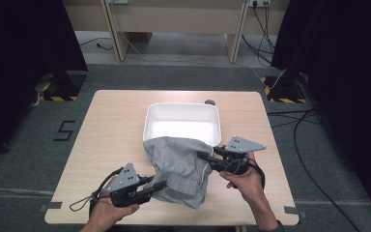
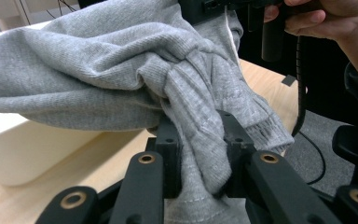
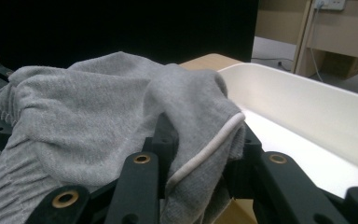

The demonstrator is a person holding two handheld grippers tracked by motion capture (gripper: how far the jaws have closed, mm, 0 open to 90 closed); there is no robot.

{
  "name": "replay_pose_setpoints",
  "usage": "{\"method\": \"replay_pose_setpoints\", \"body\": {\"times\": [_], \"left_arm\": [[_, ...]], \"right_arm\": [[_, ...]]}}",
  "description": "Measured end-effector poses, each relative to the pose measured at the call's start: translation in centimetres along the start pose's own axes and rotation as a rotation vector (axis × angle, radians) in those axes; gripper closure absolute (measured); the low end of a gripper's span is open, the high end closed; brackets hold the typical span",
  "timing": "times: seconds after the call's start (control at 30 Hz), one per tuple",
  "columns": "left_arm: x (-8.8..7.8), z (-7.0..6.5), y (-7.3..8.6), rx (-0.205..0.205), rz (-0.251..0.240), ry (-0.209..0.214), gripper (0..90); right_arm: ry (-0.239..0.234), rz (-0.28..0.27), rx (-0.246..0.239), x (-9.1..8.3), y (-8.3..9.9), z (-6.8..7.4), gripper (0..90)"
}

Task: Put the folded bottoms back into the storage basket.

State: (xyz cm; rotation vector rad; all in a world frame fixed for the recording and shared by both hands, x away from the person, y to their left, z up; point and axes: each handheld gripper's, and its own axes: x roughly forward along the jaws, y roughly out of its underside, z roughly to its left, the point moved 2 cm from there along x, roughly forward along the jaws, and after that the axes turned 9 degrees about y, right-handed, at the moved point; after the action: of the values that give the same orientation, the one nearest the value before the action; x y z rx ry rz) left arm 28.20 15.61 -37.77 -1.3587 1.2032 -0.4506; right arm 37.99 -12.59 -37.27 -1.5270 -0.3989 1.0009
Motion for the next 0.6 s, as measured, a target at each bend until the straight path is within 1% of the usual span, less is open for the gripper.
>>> {"method": "replay_pose_setpoints", "body": {"times": [0.17,0.2,0.33,0.47,0.53,0.57,0.6], "left_arm": [[0.0,0.5,-1.4,0.013,0.001,-0.011,72.9],[0.1,0.7,-1.6,0.015,0.001,-0.012,72.9],[0.2,1.2,-2.3,0.01,0.006,-0.013,72.9],[0.3,2.0,-3.2,0.009,0.01,-0.019,72.9],[0.4,2.4,-3.7,0.004,0.011,-0.023,72.9],[0.5,2.6,-3.9,0.003,0.012,-0.025,72.9],[0.5,2.8,-4.1,0.0,0.012,-0.026,72.9]], "right_arm": [[0.008,-0.001,0.002,0.0,-1.3,-0.6,70.3],[0.006,-0.011,0.006,0.1,-1.6,-0.7,70.3],[0.014,0.002,0.004,0.4,-2.4,-1.1,70.3],[0.021,-0.001,-0.006,0.9,-3.3,-1.5,70.3],[0.02,0.002,0.001,1.2,-3.8,-1.6,70.3],[0.023,0.005,-0.003,1.2,-4.1,-1.7,70.4],[0.024,-0.003,-0.007,1.4,-4.4,-1.7,70.4]]}}
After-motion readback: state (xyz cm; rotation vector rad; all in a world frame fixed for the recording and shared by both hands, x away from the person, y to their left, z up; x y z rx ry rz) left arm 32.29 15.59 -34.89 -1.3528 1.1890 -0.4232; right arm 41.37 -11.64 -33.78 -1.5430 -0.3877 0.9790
